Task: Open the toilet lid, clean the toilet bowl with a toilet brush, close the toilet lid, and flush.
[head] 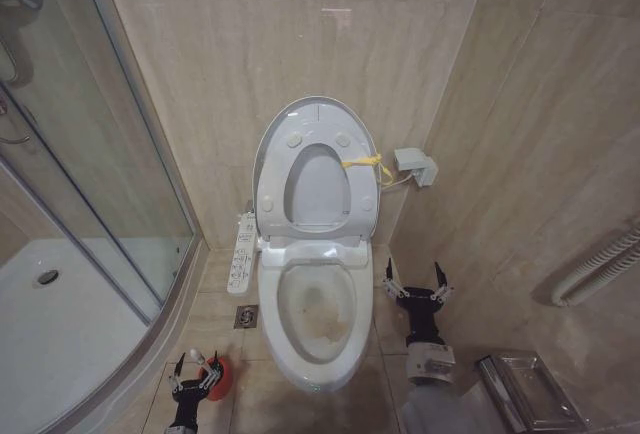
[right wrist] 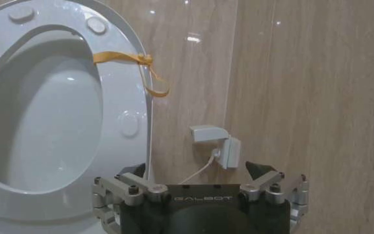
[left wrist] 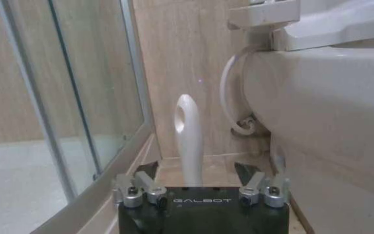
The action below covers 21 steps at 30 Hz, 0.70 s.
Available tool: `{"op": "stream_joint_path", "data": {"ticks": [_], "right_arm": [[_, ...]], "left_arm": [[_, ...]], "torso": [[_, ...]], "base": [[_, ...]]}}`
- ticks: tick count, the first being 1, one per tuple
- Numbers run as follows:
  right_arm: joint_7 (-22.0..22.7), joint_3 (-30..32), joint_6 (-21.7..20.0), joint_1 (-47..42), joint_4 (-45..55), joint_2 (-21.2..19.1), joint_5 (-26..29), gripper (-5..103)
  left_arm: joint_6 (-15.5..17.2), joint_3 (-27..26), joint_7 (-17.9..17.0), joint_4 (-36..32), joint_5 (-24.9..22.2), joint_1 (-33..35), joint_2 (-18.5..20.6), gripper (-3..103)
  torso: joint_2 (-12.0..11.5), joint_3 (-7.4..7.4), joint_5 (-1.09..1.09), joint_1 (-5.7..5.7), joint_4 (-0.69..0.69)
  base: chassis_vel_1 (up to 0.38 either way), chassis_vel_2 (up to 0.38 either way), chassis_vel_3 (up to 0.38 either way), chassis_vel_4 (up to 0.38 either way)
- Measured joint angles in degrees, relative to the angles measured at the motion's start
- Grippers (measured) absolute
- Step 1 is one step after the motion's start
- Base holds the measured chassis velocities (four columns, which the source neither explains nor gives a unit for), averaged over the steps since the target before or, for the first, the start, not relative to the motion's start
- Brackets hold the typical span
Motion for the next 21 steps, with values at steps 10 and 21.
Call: {"op": "stream_joint_path", "data": {"ticks": [10,21], "right_arm": [[0.0,0.0,0.0,0.0,0.0,0.0,0.0,100],[0.0,0.0,0.0,0.0,0.0,0.0,0.0,100]], "left_arm": [[-1.3,-0.5,1.9,1.9,0.4,-1.4,-0.6,60],[-2.8,-1.6,2.3,1.6,1.7,-1.1,-0.8,18]], "torso": [[0.0,0.0,0.0,0.0,0.0],[0.0,0.0,0.0,0.0,0.0]], "base": [[0.0,0.0,0.0,0.0],[0.0,0.0,0.0,0.0]]}}
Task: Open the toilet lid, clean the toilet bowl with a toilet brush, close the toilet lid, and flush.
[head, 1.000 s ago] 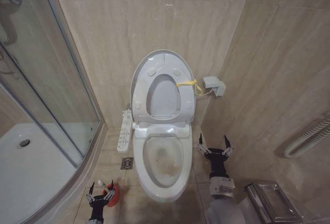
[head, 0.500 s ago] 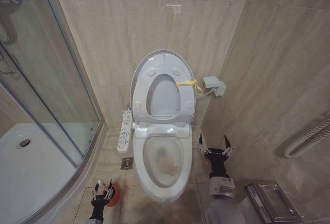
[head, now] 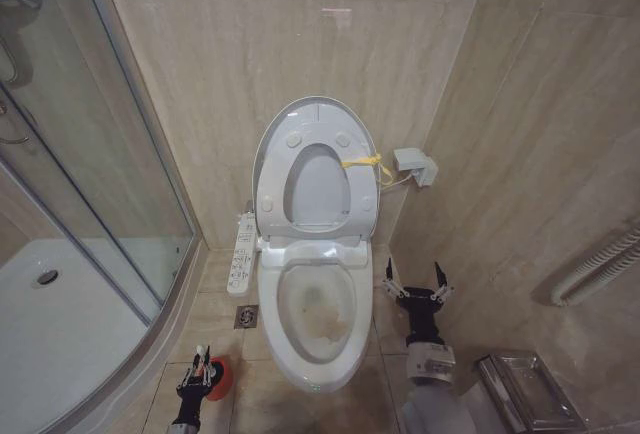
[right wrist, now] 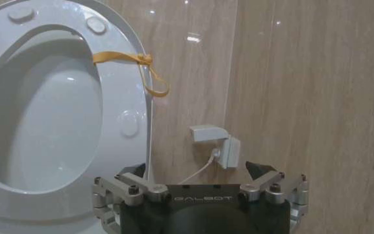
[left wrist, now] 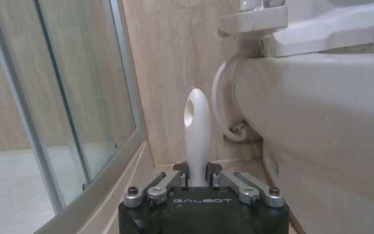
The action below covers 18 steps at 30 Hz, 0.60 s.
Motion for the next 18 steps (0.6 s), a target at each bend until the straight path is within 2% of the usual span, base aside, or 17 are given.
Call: {"op": "stream_joint_path", "data": {"ticks": [9,14,17,18], "right_arm": [[0.0,0.0,0.0,0.0,0.0,0.0,0.0,100],[0.0,0.0,0.0,0.0,0.0,0.0,0.0,100],[0.0,0.0,0.0,0.0,0.0,0.0,0.0,100],[0.0,0.0,0.0,0.0,0.0,0.0,0.0,100]], "left_arm": [[-0.1,0.6,-1.2,-8.2,-1.4,3.1,-0.3,18],[0.2,0.8,-1.4,-14.9,-2.3,6.2,-0.2,18],[0.8,1.0,-1.7,-22.6,-2.8,10.2,0.0,18],[0.8,1.0,-1.7,-22.6,-2.8,10.2,0.0,18]], "torso": [[0.0,0.0,0.0,0.0,-0.01],[0.0,0.0,0.0,0.0,0.0],[0.0,0.0,0.0,0.0,0.0],[0.0,0.0,0.0,0.0,0.0]], "base": [[0.0,0.0,0.0,0.0],[0.0,0.0,0.0,0.0],[0.0,0.0,0.0,0.0],[0.0,0.0,0.0,0.0]]}}
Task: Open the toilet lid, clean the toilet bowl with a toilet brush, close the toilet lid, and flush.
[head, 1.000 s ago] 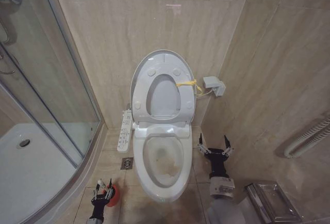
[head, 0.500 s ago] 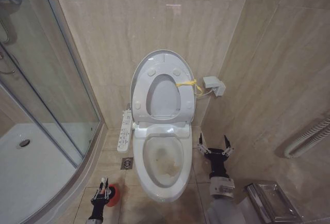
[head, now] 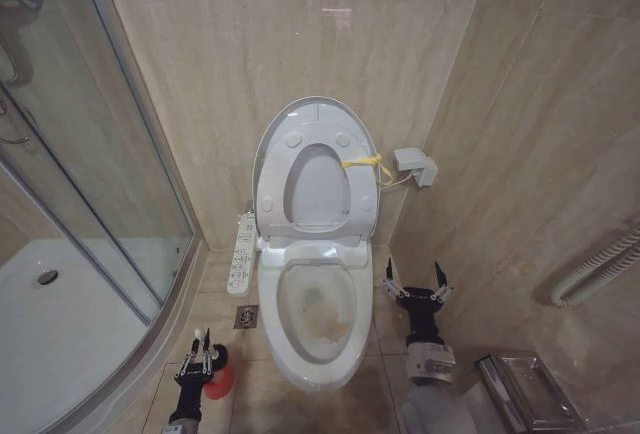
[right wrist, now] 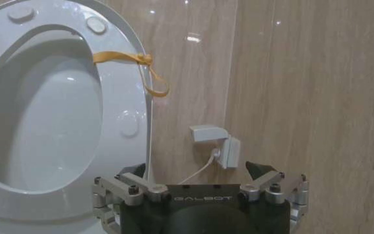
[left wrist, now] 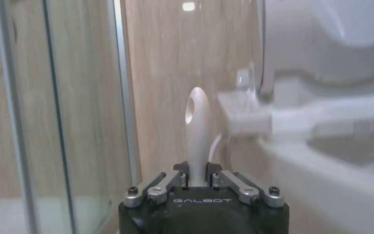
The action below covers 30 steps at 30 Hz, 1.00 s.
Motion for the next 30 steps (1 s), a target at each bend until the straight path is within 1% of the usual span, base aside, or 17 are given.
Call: {"op": "stream_joint_path", "data": {"ticks": [2,3,4,6,8,9,12,14,16,17,20,21,24,26,29,30], "right_arm": [[0.0,0.0,0.0,0.0,0.0,0.0,0.0,100],[0.0,0.0,0.0,0.0,0.0,0.0,0.0,100],[0.0,0.0,0.0,0.0,0.0,0.0,0.0,100],[0.0,0.0,0.0,0.0,0.0,0.0,0.0,100],[0.0,0.0,0.0,0.0,0.0,0.0,0.0,100],[0.0,0.0,0.0,0.0,0.0,0.0,0.0,100],[0.0,0.0,0.0,0.0,0.0,0.0,0.0,100],[0.0,0.0,0.0,0.0,0.0,0.0,0.0,100],[0.0,0.0,0.0,0.0,0.0,0.0,0.0,100],[0.0,0.0,0.0,0.0,0.0,0.0,0.0,100],[0.0,0.0,0.0,0.0,0.0,0.0,0.0,100],[0.0,0.0,0.0,0.0,0.0,0.0,0.0,100],[0.0,0.0,0.0,0.0,0.0,0.0,0.0,100],[0.0,0.0,0.0,0.0,0.0,0.0,0.0,100],[0.0,0.0,0.0,0.0,0.0,0.0,0.0,100],[0.0,0.0,0.0,0.0,0.0,0.0,0.0,100]], "left_arm": [[0.5,0.2,-0.3,-4.0,0.0,2.0,0.1,18],[0.8,0.4,-0.4,-7.5,0.2,3.9,0.2,18],[0.8,0.4,-0.4,-7.5,0.2,3.9,0.2,18],[1.0,0.6,-0.4,-11.6,0.7,6.2,0.4,18],[1.3,0.9,-0.4,-17.8,1.6,9.9,0.9,18],[1.3,0.9,-0.4,-17.8,1.6,9.9,0.9,18],[1.3,1.7,-0.3,-25.6,2.0,14.5,2.2,18],[1.3,1.9,-0.3,-26.8,2.0,15.1,2.4,18],[1.5,2.7,-0.2,-31.7,2.1,17.3,3.2,18],[1.5,2.7,-0.2,-31.7,2.1,17.3,3.2,18],[2.3,3.9,0.2,-36.8,2.1,18.8,4.4,18],[2.3,3.9,0.2,-36.8,2.1,18.8,4.4,18],[3.5,4.8,1.0,-40.2,1.8,18.9,6.4,18],[3.9,5.0,1.2,-40.7,1.5,18.6,6.9,18],[6.0,6.8,2.6,-42.8,-0.5,16.8,8.9,18],[6.0,6.8,2.6,-42.8,-0.5,16.8,8.9,18]], "torso": [[0.0,0.0,0.01,0.0,-0.01],[0.0,0.0,0.0,0.0,-0.01],[0.0,0.0,0.0,0.0,-0.01],[0.0,0.0,0.01,0.0,0.0],[0.0,0.0,0.0,0.0,0.0],[0.0,0.0,0.0,0.0,0.0],[0.0,0.0,0.0,0.0,0.0],[0.0,0.0,0.0,0.0,0.0],[0.0,0.0,0.0,0.0,-0.01],[0.0,0.0,0.0,0.0,-0.01],[0.0,0.0,0.0,-0.01,-0.01],[0.0,0.0,0.0,-0.01,-0.01],[0.0,-0.01,0.0,-0.01,0.0],[0.0,-0.01,0.0,-0.02,0.0],[0.0,0.0,0.0,0.01,-0.01],[0.0,0.0,0.0,0.01,-0.01]], "base": [[0.0,0.0,0.0,0.0],[0.0,0.0,0.0,0.0],[0.0,0.0,0.0,0.0],[0.0,0.0,0.0,0.0],[0.0,0.0,0.0,0.0],[0.0,0.0,0.0,0.0],[0.0,0.0,0.0,0.0],[0.0,0.0,0.0,0.0],[0.0,0.0,0.0,0.0],[0.0,0.0,0.0,0.0],[0.0,0.0,0.0,0.0],[0.0,0.0,0.0,0.0],[-0.017,0.013,0.006,-0.022],[-0.05,0.04,0.038,-0.065],[-0.051,0.048,0.056,-0.05],[-0.053,0.061,0.065,-0.031]]}}
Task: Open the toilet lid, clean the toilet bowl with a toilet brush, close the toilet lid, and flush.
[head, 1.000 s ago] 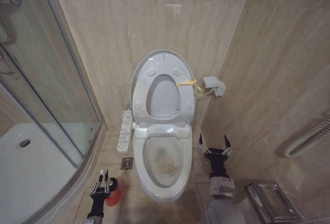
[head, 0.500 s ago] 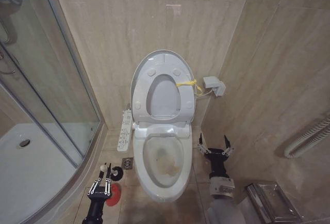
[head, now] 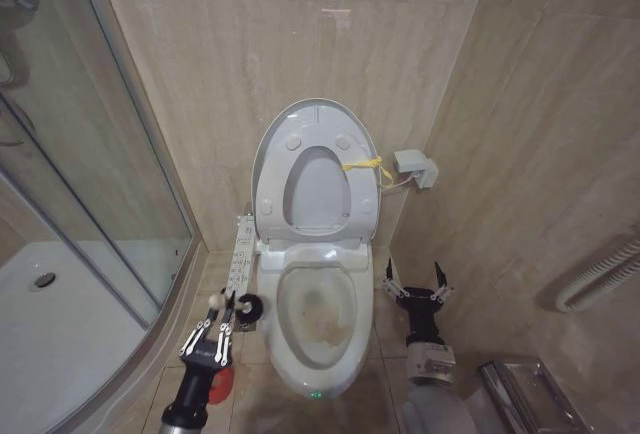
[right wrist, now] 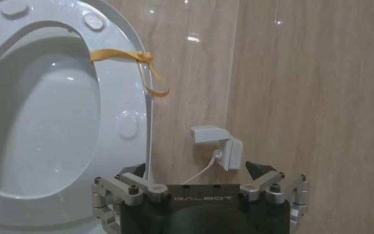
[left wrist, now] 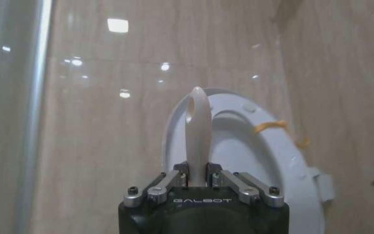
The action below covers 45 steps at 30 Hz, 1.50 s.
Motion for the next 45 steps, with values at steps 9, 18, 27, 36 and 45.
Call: {"op": "stream_joint_path", "data": {"ticks": [9,18,27,36,45], "right_arm": [[0.0,0.0,0.0,0.0,0.0,0.0,0.0,100],[0.0,0.0,0.0,0.0,0.0,0.0,0.0,100],[0.0,0.0,0.0,0.0,0.0,0.0,0.0,100],[0.0,0.0,0.0,0.0,0.0,0.0,0.0,100],[0.0,0.0,0.0,0.0,0.0,0.0,0.0,100]], "left_arm": [[5.2,9.1,3.0,1.7,-6.2,-10.8,5.6,18],[7.6,19.2,5.1,11.5,-13.6,-23.1,9.9,18],[7.5,27.9,8.5,29.4,-18.4,-36.9,9.0,18],[4.3,32.8,10.7,43.5,-16.8,-45.3,4.8,18],[1.4,36.4,12.3,55.7,-15.7,-50.7,0.0,18]], "torso": [[0.0,0.0,0.0,-0.01,0.01],[0.0,0.0,0.0,-0.01,0.0],[0.0,0.0,-0.01,0.0,-0.01],[0.0,0.0,0.01,0.0,0.01],[0.0,-0.01,0.01,0.0,0.0]], "base": [[-0.011,0.011,0.012,-0.008],[0.0,0.0,0.0,0.0],[0.0,0.0,0.0,0.0],[0.0,0.0,0.0,0.0],[0.0,0.0,0.0,0.0]]}}
